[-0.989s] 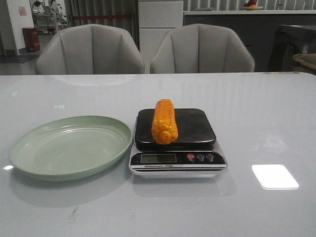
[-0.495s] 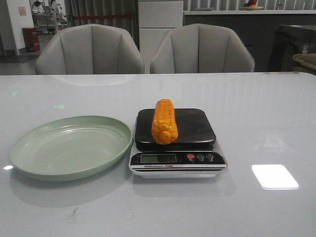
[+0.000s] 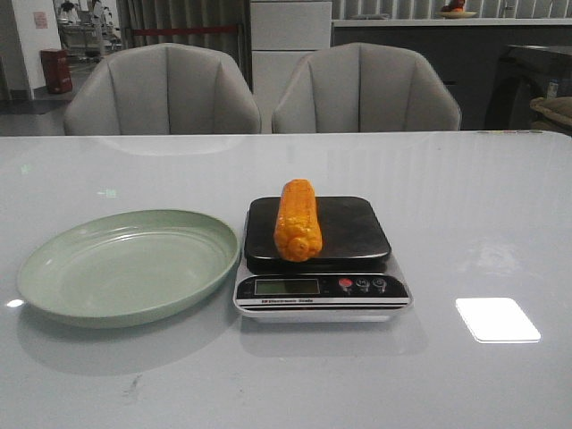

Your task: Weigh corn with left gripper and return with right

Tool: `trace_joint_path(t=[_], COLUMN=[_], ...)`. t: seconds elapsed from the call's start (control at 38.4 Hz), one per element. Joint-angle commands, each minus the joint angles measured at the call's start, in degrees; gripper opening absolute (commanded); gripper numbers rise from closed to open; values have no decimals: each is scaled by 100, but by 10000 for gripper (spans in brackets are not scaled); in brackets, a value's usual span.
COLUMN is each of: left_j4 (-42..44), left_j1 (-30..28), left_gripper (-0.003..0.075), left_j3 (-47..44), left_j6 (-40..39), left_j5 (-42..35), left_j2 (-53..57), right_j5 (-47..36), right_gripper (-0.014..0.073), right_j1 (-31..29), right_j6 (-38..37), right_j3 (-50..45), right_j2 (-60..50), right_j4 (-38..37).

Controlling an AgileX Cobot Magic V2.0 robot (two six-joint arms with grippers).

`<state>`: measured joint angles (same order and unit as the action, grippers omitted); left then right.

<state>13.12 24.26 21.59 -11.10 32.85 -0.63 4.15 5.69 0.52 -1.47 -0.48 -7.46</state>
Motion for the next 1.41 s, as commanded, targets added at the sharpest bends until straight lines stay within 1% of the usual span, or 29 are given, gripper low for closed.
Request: trace_joint_path(t=[0.0, 0.08, 0.1, 0.16, 0.21, 0.26, 0.34, 0.42, 0.55, 0.6, 0.65, 0.86, 0.94, 0.99, 1.04, 1.12, 1.2, 1.22, 1.3, 1.38], left_j4=[56, 56, 56, 56, 56, 56, 56, 56, 56, 56, 56, 56, 56, 56, 56, 56, 56, 56, 56, 56], left_j1=[33, 33, 33, 33, 33, 33, 33, 33, 33, 33, 33, 33, 33, 33, 33, 33, 33, 33, 33, 33], left_gripper=[144, 144, 144, 144, 144, 144, 144, 144, 144, 144, 144, 144, 144, 144, 144, 144, 144, 144, 144, 144], left_j3=[135, 135, 135, 135, 135, 135, 135, 135, 135, 135, 135, 135, 135, 135, 135, 135, 135, 135, 135, 135], left_j6=[0, 0, 0, 0, 0, 0, 0, 0, 0, 0, 0, 0, 0, 0, 0, 0, 0, 0, 0, 0], left_j5=[-471, -471, -471, -471, -471, -471, -471, -482, -482, -482, -482, -482, -482, -482, -482, -482, -482, -482, -482, -482], left_j2=[-72, -72, -72, -72, -72, -72, -72, -72, -72, -72, -72, -72, -72, -72, -72, -72, -72, -72, -72, -72], right_j5=[-970, -1660, -1876, -2579, -2870, -2625, -1567, -464, 791, 1129, 1285, 1294, 1321, 1321, 1294, 1268, 1273, 1273, 1228, 802], right_gripper=[175, 175, 175, 175, 175, 175, 175, 175, 175, 175, 175, 176, 189, 240, 319, 464, 582, 608, 596, 596], right_j1=[-19, -19, -19, -19, -19, -19, -19, -19, -19, -19, -19, -10, 31, 139, 284, 545, 800, 874, 1158, 1367], right_j6=[104, 16, -133, -641, -695, -695, -695, -695, -695, -695, -695, -709, -756, -756, -756, -750, -758, -757, -757, -757], right_j3=[-43, -38, -32, -2, 129, 335, 774, 1433, 2190, 2379, 2494, 2489, 2489, 2494, 2515, 2617, 2765, 2801, 2900, 2913], right_j2=[-116, -116, -116, -116, -111, -48, 224, 826, 1623, 1832, 2007, 2252, 2308, 2390, 2495, 2729, 3019, 3105, 3422, 3800], right_j4=[-199, -185, -159, -127, -127, -127, -127, -127, -121, -121, -121, -52, 234, 385, 397, 390, 418, 512, 698, 698])
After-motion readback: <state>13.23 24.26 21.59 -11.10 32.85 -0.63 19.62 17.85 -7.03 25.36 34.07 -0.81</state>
